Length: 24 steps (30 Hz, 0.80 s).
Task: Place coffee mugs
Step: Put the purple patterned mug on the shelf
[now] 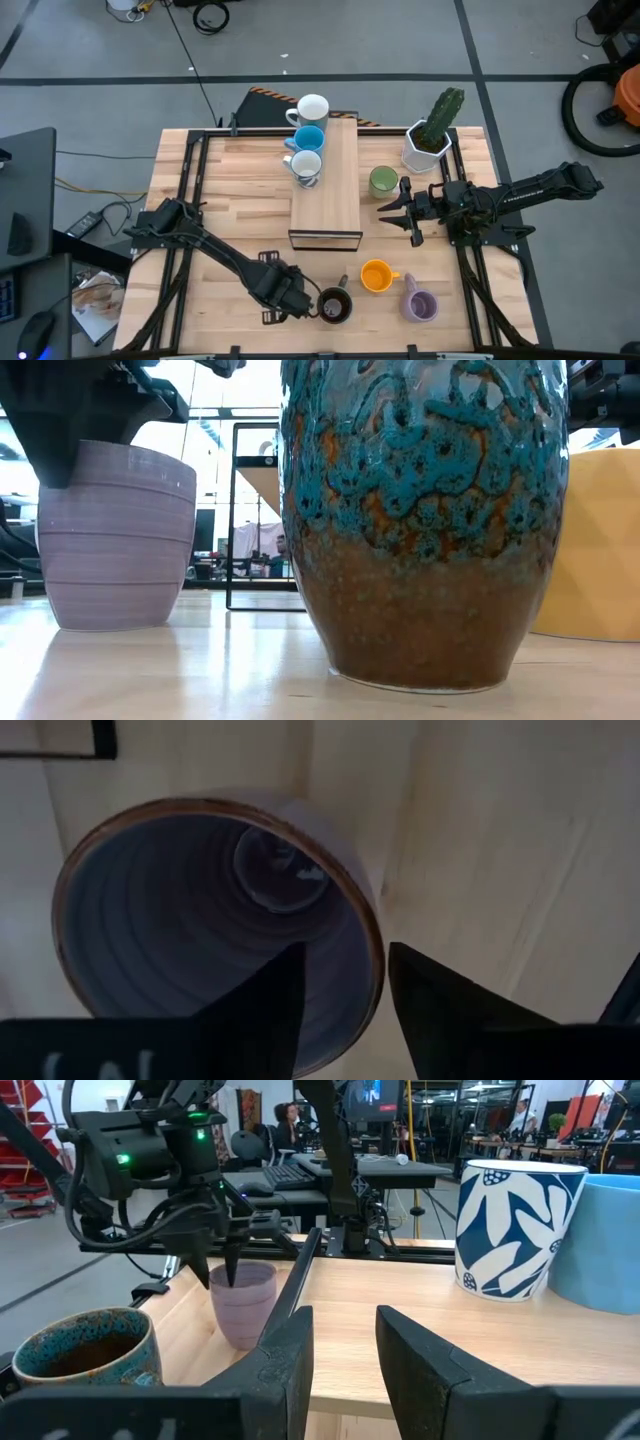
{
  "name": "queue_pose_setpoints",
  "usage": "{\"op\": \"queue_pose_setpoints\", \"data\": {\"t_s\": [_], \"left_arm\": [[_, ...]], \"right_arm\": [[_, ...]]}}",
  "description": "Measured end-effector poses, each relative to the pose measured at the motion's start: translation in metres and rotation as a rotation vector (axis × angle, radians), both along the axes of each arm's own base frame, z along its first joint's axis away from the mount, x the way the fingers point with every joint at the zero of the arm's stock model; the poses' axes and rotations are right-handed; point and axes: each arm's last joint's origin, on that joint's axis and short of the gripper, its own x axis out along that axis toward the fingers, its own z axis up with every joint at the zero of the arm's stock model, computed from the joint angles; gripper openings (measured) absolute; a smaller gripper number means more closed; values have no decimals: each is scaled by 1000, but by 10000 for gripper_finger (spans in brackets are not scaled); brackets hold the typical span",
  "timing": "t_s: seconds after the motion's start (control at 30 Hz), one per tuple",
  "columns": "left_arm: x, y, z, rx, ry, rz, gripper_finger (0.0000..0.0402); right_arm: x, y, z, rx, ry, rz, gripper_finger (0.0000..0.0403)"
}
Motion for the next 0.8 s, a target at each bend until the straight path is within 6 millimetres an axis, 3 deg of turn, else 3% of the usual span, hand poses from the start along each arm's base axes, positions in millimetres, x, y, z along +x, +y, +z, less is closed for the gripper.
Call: {"op": "queue_pose_setpoints", "data": {"t_s": [0.2,0.47,0.57,0.67,0.8], "left_arm": [[0,-4,0,1,-24,26,141],[0,-5,0,2,-35,46,32],[0,-3,3,-5,-18,38,21],[1,0,20,-13,-42,43,26],[-1,7,68,-10,-177,36,30]], "right_arm": [[0,0,0,0,0,0,117],[0,0,0,0,0,0,117],[0,0,0,0,0,0,117],[0,0,0,0,0,-1,117],[0,0,0,0,2,-4,117]]}}
